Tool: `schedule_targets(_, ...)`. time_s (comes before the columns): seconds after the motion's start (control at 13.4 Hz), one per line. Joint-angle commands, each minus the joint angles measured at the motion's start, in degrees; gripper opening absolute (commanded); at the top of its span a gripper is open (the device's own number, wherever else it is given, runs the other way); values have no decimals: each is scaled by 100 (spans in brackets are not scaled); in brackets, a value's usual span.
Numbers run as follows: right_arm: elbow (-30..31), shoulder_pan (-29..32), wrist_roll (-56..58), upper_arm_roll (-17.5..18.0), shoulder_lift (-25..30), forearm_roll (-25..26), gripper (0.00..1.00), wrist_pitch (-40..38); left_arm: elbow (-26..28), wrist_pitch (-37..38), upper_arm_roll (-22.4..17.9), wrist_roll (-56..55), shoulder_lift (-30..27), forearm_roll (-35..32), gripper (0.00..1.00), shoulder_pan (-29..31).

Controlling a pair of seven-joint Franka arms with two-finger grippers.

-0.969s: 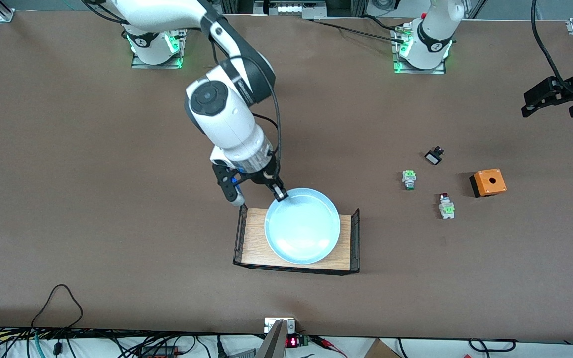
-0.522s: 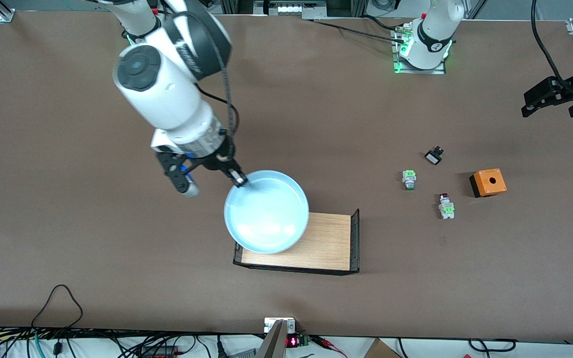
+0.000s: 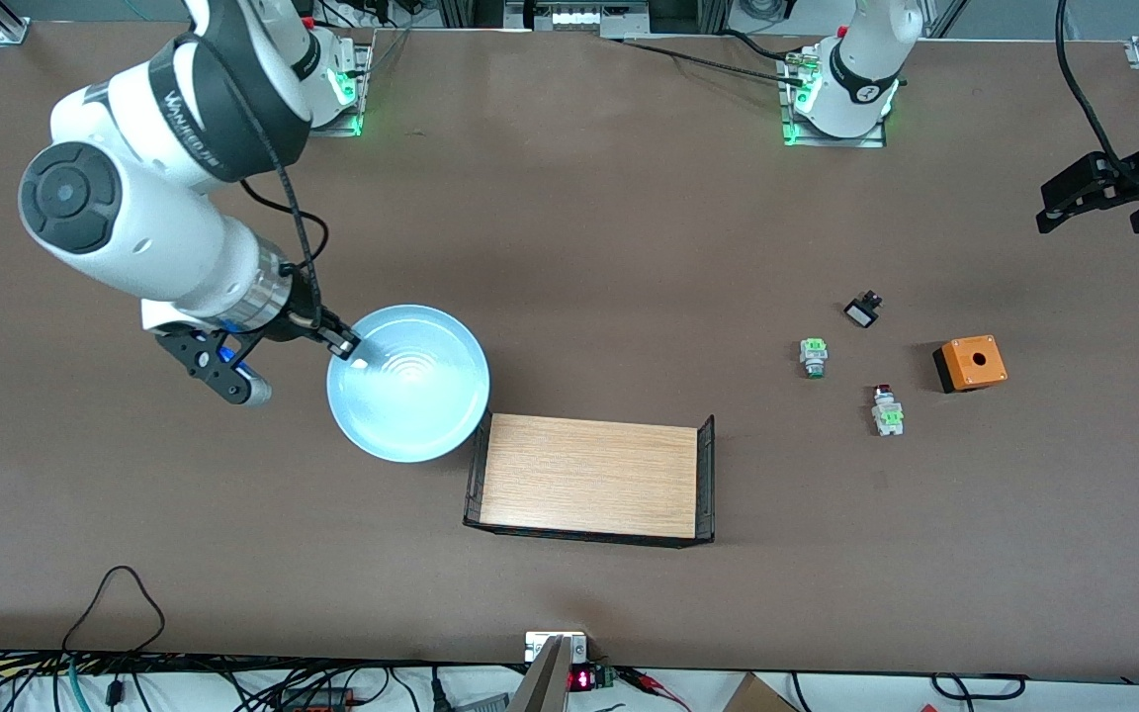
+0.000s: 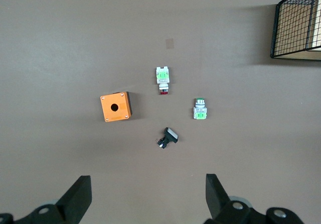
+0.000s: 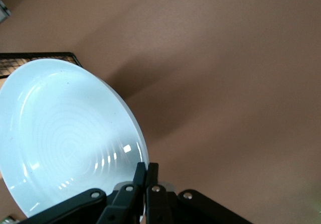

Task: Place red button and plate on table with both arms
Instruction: 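Carry the plate off the tray with the right gripper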

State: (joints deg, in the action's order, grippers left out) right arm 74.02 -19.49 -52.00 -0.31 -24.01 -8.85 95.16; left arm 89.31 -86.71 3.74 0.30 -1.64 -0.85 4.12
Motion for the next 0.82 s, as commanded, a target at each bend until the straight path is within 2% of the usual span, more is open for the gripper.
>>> schedule_targets(0.0,822,321,636,57,449,-21,0,-6,-151,128,22,-65,41,-134,100,-26)
schedule_targets(0.15,1385,567,1197,49,686,32,0,-6,-151,128,13,-65,41,-134,100,-26)
schedule_targets(0.37,2001,884,2228,48,854,638,0,55,-151,128,22,-65,41,-134,100,-26)
schedule_targets(0.52,2108,1130,2657,49,863,648,0,108,-151,128,22,-65,41,-134,100,-26)
schedule_targets(0.75,2563,1552,3308,49,924,639,0,581,-151,128,22,-65,41,-134,100,-26)
